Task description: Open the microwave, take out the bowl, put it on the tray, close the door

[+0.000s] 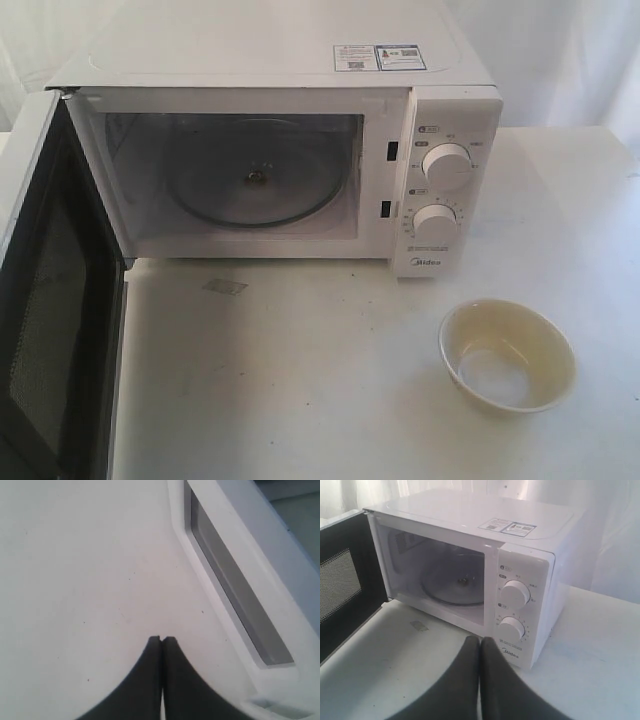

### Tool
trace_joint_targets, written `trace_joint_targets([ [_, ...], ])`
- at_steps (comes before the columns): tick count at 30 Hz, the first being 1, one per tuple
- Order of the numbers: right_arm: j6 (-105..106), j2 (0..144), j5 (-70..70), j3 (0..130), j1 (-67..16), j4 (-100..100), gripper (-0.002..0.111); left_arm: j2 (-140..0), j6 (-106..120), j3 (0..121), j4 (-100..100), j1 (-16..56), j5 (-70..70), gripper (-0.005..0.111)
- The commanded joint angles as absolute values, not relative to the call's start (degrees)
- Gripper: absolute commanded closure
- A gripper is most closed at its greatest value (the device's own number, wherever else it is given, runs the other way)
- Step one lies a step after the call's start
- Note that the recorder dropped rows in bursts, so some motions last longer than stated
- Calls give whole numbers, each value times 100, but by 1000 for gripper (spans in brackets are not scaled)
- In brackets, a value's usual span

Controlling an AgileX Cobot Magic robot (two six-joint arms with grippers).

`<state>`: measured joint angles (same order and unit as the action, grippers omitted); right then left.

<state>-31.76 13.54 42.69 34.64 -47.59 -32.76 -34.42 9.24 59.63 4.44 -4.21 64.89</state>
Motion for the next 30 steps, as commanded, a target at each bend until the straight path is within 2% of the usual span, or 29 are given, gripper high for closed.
trace_joint_targets([
  [1, -3147, 1313, 4278, 3459, -4742, -3296, 108, -3712, 896, 6016, 532, -391, 6996, 107],
  [19, -3010, 1313, 5098, 3459, -4742, -4106, 108, -5204, 397, 6016, 1380, -391, 6996, 107],
  [30, -3010, 1313, 5089, 3459, -4742, -4223, 108, -5330, 515, 6016, 1549, -391, 6996, 107],
])
